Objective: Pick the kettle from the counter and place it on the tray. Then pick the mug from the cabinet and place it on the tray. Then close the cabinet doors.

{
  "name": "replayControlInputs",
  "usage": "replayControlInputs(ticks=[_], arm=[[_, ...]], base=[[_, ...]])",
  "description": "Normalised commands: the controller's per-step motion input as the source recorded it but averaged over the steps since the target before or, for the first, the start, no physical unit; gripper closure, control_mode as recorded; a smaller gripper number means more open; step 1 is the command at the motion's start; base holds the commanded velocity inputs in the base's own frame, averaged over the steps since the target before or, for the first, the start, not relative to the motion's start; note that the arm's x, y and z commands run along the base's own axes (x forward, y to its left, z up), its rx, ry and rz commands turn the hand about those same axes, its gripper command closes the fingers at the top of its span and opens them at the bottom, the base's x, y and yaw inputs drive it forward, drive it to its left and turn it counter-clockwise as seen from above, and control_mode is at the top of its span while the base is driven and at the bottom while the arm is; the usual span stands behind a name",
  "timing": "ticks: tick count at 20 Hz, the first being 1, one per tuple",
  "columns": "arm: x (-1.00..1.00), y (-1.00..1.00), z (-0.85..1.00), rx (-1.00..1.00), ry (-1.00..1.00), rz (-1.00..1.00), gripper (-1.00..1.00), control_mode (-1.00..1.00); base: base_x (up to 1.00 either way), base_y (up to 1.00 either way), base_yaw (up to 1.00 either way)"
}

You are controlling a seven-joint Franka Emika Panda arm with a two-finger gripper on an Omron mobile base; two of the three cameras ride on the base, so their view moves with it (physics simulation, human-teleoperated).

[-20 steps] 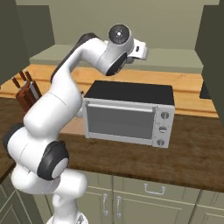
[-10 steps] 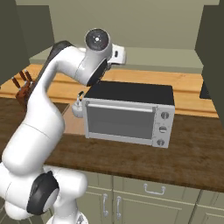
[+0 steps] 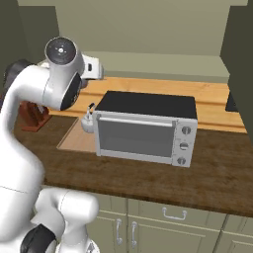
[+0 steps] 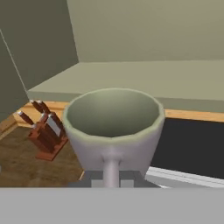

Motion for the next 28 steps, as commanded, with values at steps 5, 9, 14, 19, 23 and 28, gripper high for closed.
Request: replayControlInputs(ticks=[5, 9, 14, 19, 23, 28], arm=[[-0.26, 0.69, -0.30, 0.00, 0.00, 0.01, 1.00, -1.00], [0.12, 0.23, -0.55, 0.00, 0.00, 0.00, 1.00, -1.00], [0.22, 0.15, -0.66, 0.00, 0.00, 0.00, 1.00, -1.00], [0.00, 0.30, -0.60, 0.00, 0.00, 0.00, 1.00, -1.00], [0.00, 0.27, -0.58, 0.00, 0.00, 0.00, 1.00, -1.00], [0.13, 0.15, -0.55, 0.00, 0.00, 0.00, 1.00, -1.00]], base=[[0.00, 0.00, 0.00], [0.00, 0.00, 0.00], [0.00, 0.00, 0.00], [0.00, 0.00, 0.00], [0.00, 0.00, 0.00], [0.00, 0.00, 0.00]])
